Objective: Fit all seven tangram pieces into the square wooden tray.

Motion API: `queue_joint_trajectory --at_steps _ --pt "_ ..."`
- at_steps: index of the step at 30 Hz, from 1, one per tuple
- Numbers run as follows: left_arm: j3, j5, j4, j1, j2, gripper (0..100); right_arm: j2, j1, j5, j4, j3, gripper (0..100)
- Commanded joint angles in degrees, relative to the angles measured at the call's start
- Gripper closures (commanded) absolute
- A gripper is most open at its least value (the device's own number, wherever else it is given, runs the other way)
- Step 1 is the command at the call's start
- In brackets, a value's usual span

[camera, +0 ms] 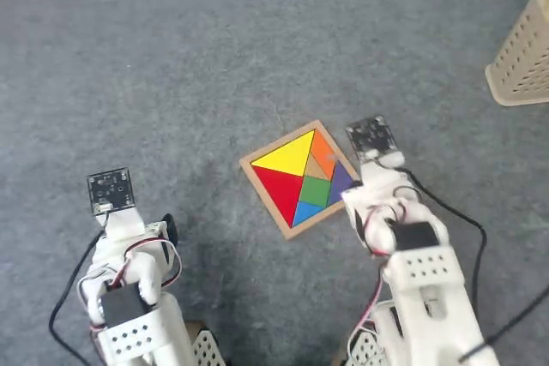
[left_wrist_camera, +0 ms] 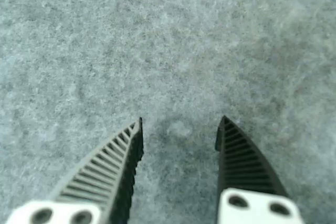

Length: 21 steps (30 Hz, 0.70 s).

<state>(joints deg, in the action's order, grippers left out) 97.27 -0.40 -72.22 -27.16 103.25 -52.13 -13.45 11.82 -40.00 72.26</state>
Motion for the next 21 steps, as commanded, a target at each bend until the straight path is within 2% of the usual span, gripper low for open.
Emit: queue_joint_trajectory --at_steps 1,13,21 --pt "-0.7 -0.4 -0.2 -0.4 1.1 78 -10.2 3.8 0.0 1.2 4.7 99.1" --pt "-0.7 -0.4 -0.2 -0.4 1.1 78 -30.4 5.8 0.1 0.7 17.3 99.1" --pt "-0.7 -0.4 -0.2 -0.4 1.1 78 -34.2 5.8 0.4 0.7 19.2 99.1"
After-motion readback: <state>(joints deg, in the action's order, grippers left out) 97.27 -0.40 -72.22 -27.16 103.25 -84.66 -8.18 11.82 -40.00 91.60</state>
